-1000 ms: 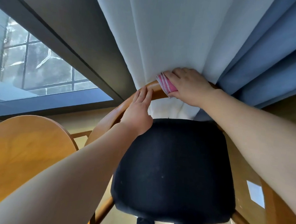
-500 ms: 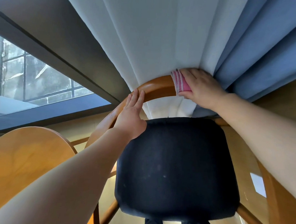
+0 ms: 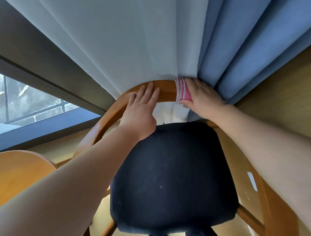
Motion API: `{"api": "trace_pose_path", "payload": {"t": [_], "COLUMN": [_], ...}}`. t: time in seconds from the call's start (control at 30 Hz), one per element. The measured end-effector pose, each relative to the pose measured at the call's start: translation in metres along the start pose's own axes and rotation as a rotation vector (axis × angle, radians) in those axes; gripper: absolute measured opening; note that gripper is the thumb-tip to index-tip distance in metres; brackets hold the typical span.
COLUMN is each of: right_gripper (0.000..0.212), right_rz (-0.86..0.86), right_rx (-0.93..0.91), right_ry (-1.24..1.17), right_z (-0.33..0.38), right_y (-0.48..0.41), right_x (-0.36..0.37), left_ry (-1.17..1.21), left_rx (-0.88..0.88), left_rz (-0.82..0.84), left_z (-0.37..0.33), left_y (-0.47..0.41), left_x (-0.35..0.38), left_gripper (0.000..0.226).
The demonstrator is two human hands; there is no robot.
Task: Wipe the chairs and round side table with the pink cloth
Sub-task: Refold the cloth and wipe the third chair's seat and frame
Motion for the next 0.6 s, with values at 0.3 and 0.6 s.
{"api": "trace_pose_path", "payload": {"t": [0.3,0.6], "right_gripper": [0.063,0.051], "right_rz": [0.018,0.023], "right_rx": [0.164,0.301], "right_ry": [0.027,0.169], "right_z": [-0.04,-0.063], "right_y": [0.033,0.077], "right_x": [0.011,0.016], "left_ry": [0.004,-0.065], "left_rx": [-0.021,-0.053], "left_rz": [0.034,0.045], "left_z": [-0.005,-0.01], "left_y": [-0.003,-0.003], "left_x": [0.004,0.008], "left_gripper": [0.094,0.098]}}
Point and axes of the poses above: each hand's wrist, its own y-axis away from the middle knuckle, its own x-axis out of the palm, z = x × y, the point moved 4 cm from there along -y, towards the middle knuckle, and after that the axes turned 10 degrees about z, right-handed, at the moved point
